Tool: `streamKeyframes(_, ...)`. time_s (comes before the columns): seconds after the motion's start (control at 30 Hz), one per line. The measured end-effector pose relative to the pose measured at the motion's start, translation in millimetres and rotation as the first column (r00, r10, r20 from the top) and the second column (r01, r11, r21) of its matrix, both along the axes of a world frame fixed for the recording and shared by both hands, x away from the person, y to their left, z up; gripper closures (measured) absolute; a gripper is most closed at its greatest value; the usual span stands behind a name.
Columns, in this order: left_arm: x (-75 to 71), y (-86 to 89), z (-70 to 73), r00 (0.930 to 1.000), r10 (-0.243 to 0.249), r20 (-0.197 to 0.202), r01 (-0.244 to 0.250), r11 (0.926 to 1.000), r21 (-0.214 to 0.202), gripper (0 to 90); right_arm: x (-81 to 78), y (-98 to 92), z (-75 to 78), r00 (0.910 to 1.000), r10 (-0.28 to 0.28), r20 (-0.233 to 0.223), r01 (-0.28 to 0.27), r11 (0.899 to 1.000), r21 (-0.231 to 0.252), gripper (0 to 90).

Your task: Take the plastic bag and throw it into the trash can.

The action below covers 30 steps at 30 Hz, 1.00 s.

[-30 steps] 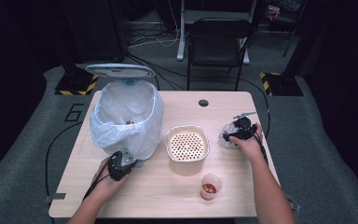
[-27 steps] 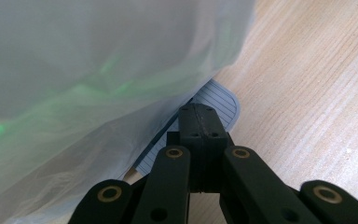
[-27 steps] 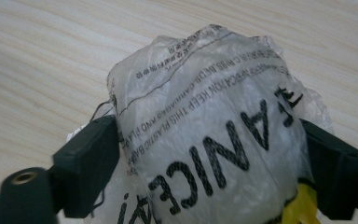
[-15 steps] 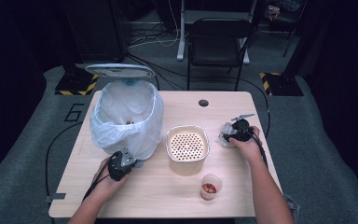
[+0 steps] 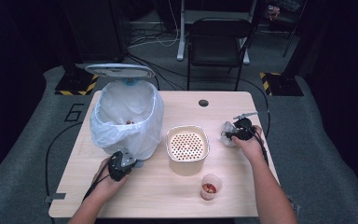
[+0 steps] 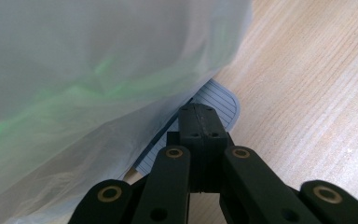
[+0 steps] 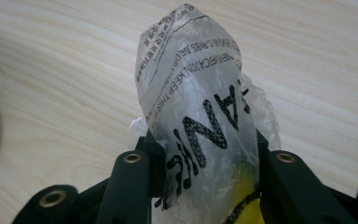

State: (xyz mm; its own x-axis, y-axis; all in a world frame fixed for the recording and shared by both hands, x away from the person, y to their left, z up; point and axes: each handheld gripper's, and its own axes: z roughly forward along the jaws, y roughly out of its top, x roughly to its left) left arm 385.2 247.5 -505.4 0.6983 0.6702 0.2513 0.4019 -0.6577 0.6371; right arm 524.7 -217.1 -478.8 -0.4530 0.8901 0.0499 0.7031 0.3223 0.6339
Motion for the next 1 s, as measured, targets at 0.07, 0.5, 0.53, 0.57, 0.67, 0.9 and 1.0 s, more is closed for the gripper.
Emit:
streamKeyframes(0.07,0.1,0.0,-0.2,1.0,0.0,0.001,0.0,1.0,-0.003,90.0,-2.0,-1.7,5.1,1.0,0.006,0.004,-0.006,1.0,0.011,64.5)
streamKeyframes(0.5,0.1,-0.2,0.0,1.0,0.003,-0.002,-0.003,1.0,-0.004,90.0,-15.8,-6.4,47.2,0.9985,0.014,0.053,-0.016,0.999,0.046,65.0)
streamKeyframes(0.53,0.0,-0.3,0.0,1.0,0.003,-0.002,-0.004,1.0,-0.004,90.0,-17.8,-5.9,51.4,0.9984,0.014,0.054,-0.017,0.999,0.043,65.0)
streamKeyframes(0.57,0.0,-0.4,-0.1,1.0,0.004,-0.001,-0.004,1.0,-0.003,90.0,-20.3,-5.8,57.6,0.9978,0.026,0.06,-0.028,0.998,0.048,65.1)
streamKeyframes(0.67,0.0,-0.3,0.0,1.0,0.003,-0.001,-0.003,1.0,-0.001,90.0,-23.2,-5.0,63.8,0.9976,0.032,0.061,-0.035,0.998,0.047,65.2)
streamKeyframes(0.9,0.0,-0.4,-0.1,1.0,0.004,0.0,-0.004,1.0,-0.001,90.0,-34.7,0.0,93.7,0.9931,0.08,0.086,-0.085,0.994,0.062,65.4)
streamKeyframes(1.0,-0.2,-0.5,-0.1,1.0,0.005,0.0,-0.005,1.0,-0.002,90.0,-39.3,5.2,105.5,0.9908,0.096,0.096,-0.103,0.993,0.065,65.5)
